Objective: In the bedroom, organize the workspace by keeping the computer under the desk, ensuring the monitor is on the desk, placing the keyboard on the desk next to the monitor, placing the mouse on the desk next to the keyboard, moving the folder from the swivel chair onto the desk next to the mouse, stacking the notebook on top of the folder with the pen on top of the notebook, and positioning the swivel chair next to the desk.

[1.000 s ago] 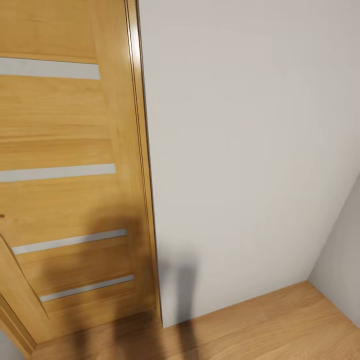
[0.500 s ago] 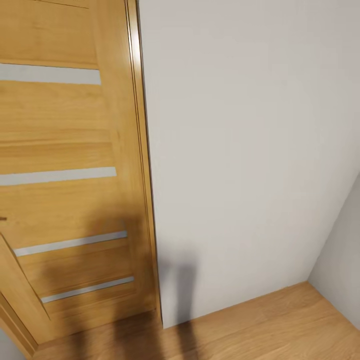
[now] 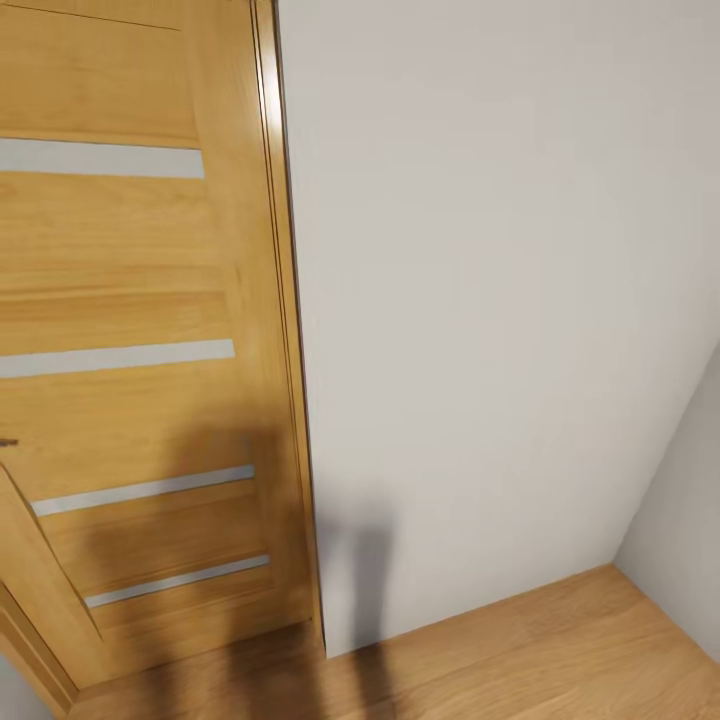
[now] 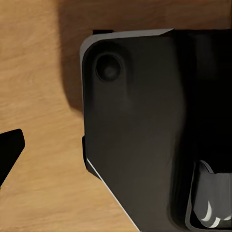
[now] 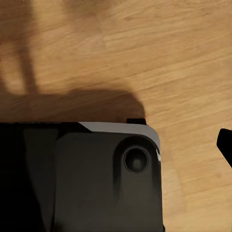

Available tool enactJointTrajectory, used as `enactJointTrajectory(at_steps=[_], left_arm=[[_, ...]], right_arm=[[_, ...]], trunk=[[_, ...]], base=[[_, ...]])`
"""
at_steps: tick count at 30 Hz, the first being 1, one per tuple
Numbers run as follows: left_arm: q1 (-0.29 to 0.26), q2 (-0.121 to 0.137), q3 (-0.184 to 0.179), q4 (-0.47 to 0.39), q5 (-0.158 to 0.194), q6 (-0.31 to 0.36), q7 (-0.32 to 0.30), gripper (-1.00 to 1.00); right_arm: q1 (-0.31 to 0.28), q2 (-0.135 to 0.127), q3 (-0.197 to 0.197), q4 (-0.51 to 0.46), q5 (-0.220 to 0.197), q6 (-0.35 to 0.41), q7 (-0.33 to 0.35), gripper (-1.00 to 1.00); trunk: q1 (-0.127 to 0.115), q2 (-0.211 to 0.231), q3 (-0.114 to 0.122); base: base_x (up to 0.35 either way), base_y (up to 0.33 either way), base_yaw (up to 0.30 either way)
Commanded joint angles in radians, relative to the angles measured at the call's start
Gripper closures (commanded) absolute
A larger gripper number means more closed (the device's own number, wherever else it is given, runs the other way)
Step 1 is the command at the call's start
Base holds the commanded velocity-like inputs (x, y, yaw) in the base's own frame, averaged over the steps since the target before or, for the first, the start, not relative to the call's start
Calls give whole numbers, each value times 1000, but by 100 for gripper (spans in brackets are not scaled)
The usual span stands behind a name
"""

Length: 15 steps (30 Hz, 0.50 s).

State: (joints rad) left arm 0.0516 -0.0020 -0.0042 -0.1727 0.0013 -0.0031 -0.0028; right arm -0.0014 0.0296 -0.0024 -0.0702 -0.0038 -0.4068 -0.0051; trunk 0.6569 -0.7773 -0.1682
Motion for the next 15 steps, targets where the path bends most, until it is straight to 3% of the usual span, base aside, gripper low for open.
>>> enactJointTrajectory(at_steps=[1, 4, 5, 7, 8, 10, 11, 15], left_arm=[[1, 0, 0, -16, 0, 0, 0, -100], [1, 1, 0, -36, 0, 0, 0, -100], [1, -2, 1, -134, 17, 1, 2, -100], [1, -4, 1, -195, 34, 1, 4, -100], [-38, 11, 25, -388, 211, 1, 31, -100], [-51, 12, 29, -398, 258, -4, 34, -100], [-62, 24, 38, -398, 308, -49, 35, -100], [-63, 46, 48, -388, 319, -67, 31, -100]], right_arm=[[0, 1, 0, 0, 0, -3, -1, -100], [0, 2, 0, -1, 0, -4, -1, -100], [0, 4, 1, -15, 1, -5, -8, -100], [0, 4, 1, -59, 1, -6, -11, -100], [0, 1, -14, -382, -16, -6, -14, -100], [0, 2, -16, -427, -21, -7, -14, -100], [-6, 8, -19, -480, -30, -3, -44, -100], [-10, 14, -20, -491, -52, 1, -107, -100]], trunk=[[-4, 6, 2], [-15, 27, 12], [-19, 34, 15], [-27, 48, 21], [-31, 55, 24], [-38, 69, 30], [-42, 76, 33], [-57, 104, 46]], base=[[0, 0, 0], [0, 0, 0], [0, 0, 0], [0, 0, 0], [0, 0, 0], [0, 0, 0], [0, 0, 0], [0, 0, 0]])
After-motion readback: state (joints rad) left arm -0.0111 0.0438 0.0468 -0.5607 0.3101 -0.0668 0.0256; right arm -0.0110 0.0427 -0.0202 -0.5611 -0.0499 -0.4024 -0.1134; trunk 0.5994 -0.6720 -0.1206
